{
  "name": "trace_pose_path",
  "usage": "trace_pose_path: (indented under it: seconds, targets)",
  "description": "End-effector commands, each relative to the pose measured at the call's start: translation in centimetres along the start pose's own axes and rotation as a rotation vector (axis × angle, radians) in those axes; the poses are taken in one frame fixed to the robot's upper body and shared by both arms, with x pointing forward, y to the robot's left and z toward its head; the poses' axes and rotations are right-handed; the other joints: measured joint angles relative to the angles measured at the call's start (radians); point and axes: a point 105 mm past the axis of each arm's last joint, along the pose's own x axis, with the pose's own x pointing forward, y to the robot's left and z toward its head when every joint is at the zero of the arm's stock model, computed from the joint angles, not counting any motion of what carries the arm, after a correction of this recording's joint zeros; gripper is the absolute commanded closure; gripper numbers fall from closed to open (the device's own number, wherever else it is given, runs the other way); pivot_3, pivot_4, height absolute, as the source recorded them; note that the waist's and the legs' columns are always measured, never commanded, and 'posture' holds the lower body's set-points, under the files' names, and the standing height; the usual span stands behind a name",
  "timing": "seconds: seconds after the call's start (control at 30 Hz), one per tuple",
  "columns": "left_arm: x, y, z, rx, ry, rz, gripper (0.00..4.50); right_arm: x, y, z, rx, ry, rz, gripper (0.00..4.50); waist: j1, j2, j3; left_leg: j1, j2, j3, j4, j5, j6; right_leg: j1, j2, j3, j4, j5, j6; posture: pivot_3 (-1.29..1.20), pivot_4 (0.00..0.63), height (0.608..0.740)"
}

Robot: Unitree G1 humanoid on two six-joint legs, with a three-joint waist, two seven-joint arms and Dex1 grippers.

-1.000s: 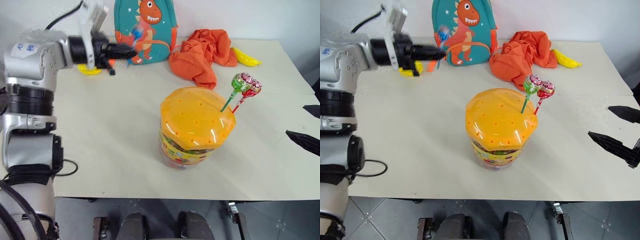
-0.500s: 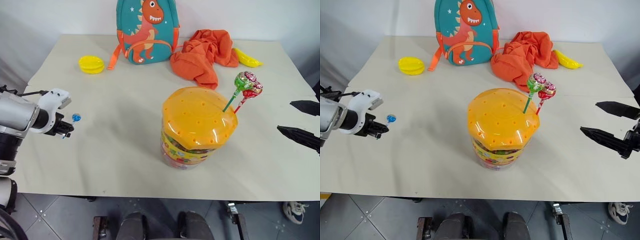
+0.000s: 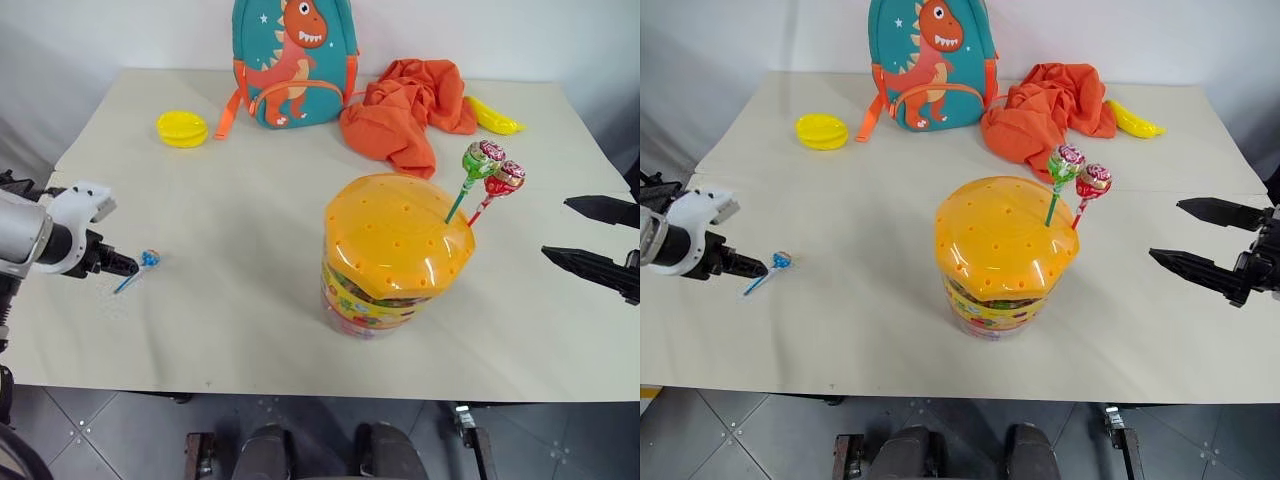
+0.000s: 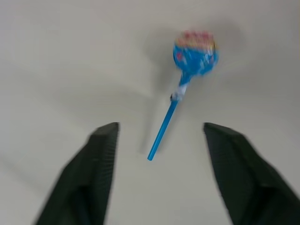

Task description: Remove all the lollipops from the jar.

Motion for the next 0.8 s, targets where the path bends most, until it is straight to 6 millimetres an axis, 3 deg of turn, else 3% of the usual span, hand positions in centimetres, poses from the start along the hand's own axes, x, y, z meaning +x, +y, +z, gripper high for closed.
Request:
trace_pose_path:
  seconds: [0.03,0.27,0.53,0.67,0.8]
  targets:
    - [-2.2,-0.7,2.6,0.095,-0.112,-0.020,0.08,-0.7,0.0,1.6,-0.055,-0.018,-0.020,0.00,-0.001,0.000,0.000,0.000,0.000,0.000,0.000,0.000,0.000,0.000,0.000,0.000,0.000,0.000,0.000,0.00,0.150,0.740]
    - [-4.9,-5.6,7.5,0.318,-0.344,-0.231,0.01,-1.3,0.2,1.7,-0.063,-0.022,-0.053,0.00,0.001,0.000,0.000,0.000,0.000,0.000,0.000,0.000,0.000,0.000,0.000,0.000,0.000,0.000,0.000,0.00,0.150,0.740]
    - [-8.1,-11.2,11.0,0.562,-0.726,-0.604,0.01,-1.6,1.5,2.3,-0.032,-0.066,-0.073,0.00,-0.001,0.000,0.000,0.000,0.000,0.000,0.001,0.000,0.000,0.000,0.000,0.000,0.000,0.000,0.000,0.00,0.150,0.740]
    - [-10.0,-12.8,11.0,0.622,-0.985,-0.827,0.01,-0.6,2.2,2.8,0.000,-0.083,-0.061,0.00,-0.003,0.000,0.000,0.000,0.000,0.000,0.002,0.000,0.000,0.000,0.000,0.000,0.001,0.000,0.000,0.00,0.150,0.740]
    - [-9.0,-12.6,9.3,0.666,-1.108,-0.964,0.01,1.4,3.0,2.3,0.003,-0.030,-0.062,0.00,-0.009,0.000,0.000,0.001,0.001,0.000,0.002,0.000,0.000,0.000,0.000,0.000,0.002,0.000,0.000,0.00,0.150,0.740]
